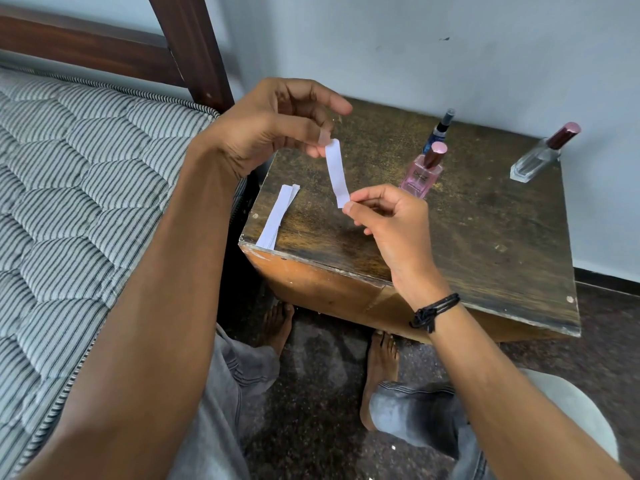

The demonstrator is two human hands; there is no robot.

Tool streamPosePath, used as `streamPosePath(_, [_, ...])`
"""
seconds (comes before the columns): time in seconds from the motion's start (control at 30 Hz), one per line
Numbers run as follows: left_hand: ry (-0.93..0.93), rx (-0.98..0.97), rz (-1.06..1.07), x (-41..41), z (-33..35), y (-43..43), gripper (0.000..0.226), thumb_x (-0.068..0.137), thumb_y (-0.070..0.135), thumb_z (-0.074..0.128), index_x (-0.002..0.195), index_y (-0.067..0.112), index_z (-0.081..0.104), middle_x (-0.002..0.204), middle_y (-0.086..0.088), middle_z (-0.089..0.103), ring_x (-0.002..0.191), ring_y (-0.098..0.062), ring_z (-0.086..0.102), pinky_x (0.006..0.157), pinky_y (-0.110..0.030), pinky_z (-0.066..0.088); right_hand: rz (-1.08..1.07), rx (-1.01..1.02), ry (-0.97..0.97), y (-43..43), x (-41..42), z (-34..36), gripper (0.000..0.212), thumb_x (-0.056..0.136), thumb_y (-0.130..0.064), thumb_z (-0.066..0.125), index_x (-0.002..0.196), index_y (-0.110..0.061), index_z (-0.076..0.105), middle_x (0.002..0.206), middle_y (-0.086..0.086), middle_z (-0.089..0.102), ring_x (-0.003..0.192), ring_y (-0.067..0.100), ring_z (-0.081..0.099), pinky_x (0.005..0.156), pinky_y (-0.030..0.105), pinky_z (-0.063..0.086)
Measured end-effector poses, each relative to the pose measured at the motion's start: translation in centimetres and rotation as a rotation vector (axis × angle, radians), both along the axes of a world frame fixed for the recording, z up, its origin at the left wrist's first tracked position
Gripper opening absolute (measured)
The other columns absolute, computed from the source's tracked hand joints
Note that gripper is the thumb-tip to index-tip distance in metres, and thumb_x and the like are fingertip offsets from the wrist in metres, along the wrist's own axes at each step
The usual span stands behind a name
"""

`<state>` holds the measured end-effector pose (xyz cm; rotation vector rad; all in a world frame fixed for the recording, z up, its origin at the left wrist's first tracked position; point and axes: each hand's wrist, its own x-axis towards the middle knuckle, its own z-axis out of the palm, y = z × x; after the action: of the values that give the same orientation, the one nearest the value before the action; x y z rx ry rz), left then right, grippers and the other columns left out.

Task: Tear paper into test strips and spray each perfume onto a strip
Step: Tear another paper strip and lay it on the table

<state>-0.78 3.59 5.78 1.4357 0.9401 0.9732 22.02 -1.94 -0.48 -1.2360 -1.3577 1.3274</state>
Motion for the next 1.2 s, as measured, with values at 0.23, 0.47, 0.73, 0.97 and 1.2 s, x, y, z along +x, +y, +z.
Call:
streamPosePath(0.23, [0.01, 0.013, -0.031, 0.0, 0.0, 0.0, 0.038, 0.078, -0.004, 0.073, 0.114, 0.009, 0.07, 0.078, -0.005, 0.068, 0.065, -0.019, 0.063, 0.071, -0.032, 0.055, -0.015, 0.026, -0.055, 0.1, 0.0, -0.1, 0.013, 0.086, -0.007, 0.081, 0.089, -0.019, 0.077, 0.085, -0.005, 0.078, 0.073, 0.006, 0.069, 0.064, 0.015, 0.05])
streamPosePath(0.47, [-0.003, 0.026, 0.031, 0.2, 0.0, 0.0, 0.036, 0.078, -0.005, 0.074, 0.111, 0.008, 0.071, 0.078, -0.002, 0.07, 0.064, -0.018, 0.063, 0.07, -0.032, 0.055, -0.005, 0.055, -0.087, 0.1, -0.1, -0.3, 0.011, 0.086, -0.01, 0.081, 0.089, -0.02, 0.077, 0.086, -0.005, 0.078, 0.078, 0.012, 0.072, 0.07, 0.024, 0.052])
streamPosePath(0.73, [-0.047, 0.038, 0.077, 0.3, 0.0, 0.2, 0.032, 0.078, -0.004, 0.074, 0.108, 0.007, 0.071, 0.079, -0.002, 0.071, 0.068, -0.017, 0.066, 0.068, -0.028, 0.055, 0.147, -0.154, 0.246, 0.1, 0.2, 0.3, 0.014, 0.083, -0.002, 0.079, 0.09, -0.013, 0.074, 0.088, 0.012, 0.079, 0.068, 0.012, 0.065, 0.058, 0.019, 0.048])
streamPosePath(0.97, [-0.029, 0.027, 0.169, 0.2, -0.2, 0.5, 0.03, 0.078, -0.003, 0.074, 0.107, 0.006, 0.072, 0.081, -0.004, 0.072, 0.07, -0.02, 0.068, 0.069, -0.029, 0.056, 0.244, -0.264, 0.451, 0.2, 0.1, 0.7, 0.02, 0.079, -0.001, 0.078, 0.083, -0.021, 0.075, 0.084, 0.01, 0.077, 0.066, 0.011, 0.063, 0.059, 0.019, 0.048])
streamPosePath(1.2, [-0.018, 0.006, 0.17, 0.4, -0.3, 0.5, 0.03, 0.078, -0.003, 0.073, 0.107, 0.007, 0.072, 0.081, -0.002, 0.071, 0.071, -0.021, 0.068, 0.071, -0.029, 0.056, 0.218, -0.136, 0.385, 0.2, 0.2, 0.8, 0.023, 0.079, -0.003, 0.079, 0.085, -0.023, 0.069, 0.082, 0.0, 0.075, 0.068, 0.013, 0.062, 0.064, 0.023, 0.048])
